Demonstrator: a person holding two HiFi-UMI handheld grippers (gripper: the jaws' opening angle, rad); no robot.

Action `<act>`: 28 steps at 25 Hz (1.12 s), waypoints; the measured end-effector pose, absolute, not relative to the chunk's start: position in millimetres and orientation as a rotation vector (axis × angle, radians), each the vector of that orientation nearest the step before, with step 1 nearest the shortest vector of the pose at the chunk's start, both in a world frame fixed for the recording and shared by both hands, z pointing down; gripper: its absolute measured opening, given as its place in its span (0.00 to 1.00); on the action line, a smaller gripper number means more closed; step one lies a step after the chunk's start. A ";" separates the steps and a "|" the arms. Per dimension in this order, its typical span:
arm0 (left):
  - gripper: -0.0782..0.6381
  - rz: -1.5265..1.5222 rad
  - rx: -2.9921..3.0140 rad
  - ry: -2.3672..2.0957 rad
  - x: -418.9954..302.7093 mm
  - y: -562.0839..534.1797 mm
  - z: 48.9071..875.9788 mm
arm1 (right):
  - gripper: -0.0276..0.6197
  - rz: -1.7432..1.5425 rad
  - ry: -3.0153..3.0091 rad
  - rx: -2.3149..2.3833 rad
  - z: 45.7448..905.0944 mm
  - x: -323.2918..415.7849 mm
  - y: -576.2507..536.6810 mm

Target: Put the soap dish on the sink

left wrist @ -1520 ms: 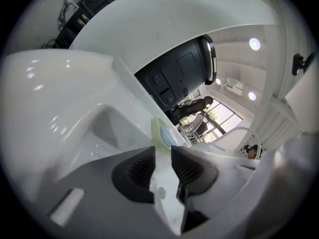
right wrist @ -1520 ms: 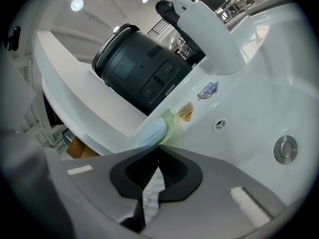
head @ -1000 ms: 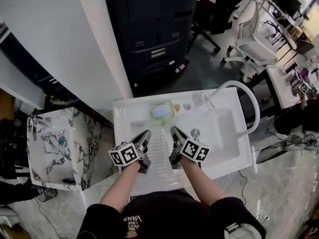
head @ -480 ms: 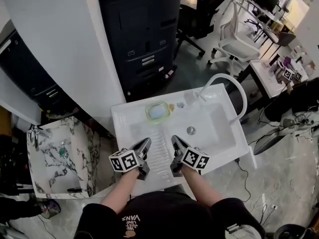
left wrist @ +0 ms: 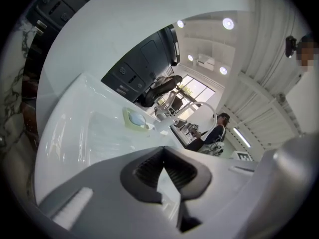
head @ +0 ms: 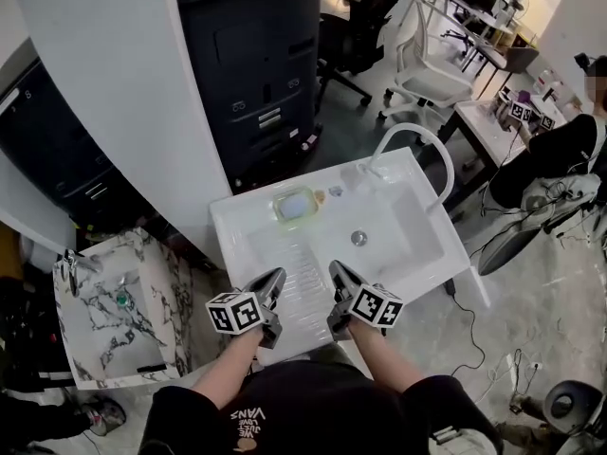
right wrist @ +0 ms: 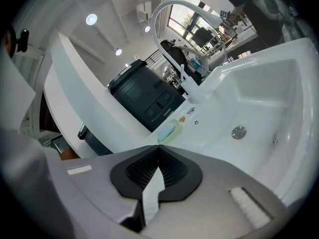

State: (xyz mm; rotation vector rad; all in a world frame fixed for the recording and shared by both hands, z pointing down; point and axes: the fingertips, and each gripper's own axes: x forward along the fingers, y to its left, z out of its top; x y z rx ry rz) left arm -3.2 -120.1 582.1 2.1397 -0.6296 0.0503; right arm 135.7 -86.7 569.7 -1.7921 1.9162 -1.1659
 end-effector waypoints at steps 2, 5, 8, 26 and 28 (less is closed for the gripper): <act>0.18 0.067 2.171 -0.609 -5.4 -114.3 578.0 | 0.05 -1.151 1.904 -1.794 565.4 132.6 -79.1; 0.18 0.083 2.218 -0.580 -9.4 -105.8 571.8 | 0.05 -1.130 1.895 -1.803 562.0 127.1 -67.5; 0.18 0.108 2.263 -0.564 -15.5 -98.5 569.1 | 0.05 -1.121 1.888 -1.820 562.5 119.7 -56.1; 0.18 0.160 2.350 -0.504 -61.8 -55.4 573.3 | 0.05 -1.095 1.905 -1.905 572.4 82.9 -0.3; 0.18 0.170 2.355 -0.500 -65.3 -50.3 574.2 | 0.05 -1.111 1.891 -1.905 575.9 80.3 6.9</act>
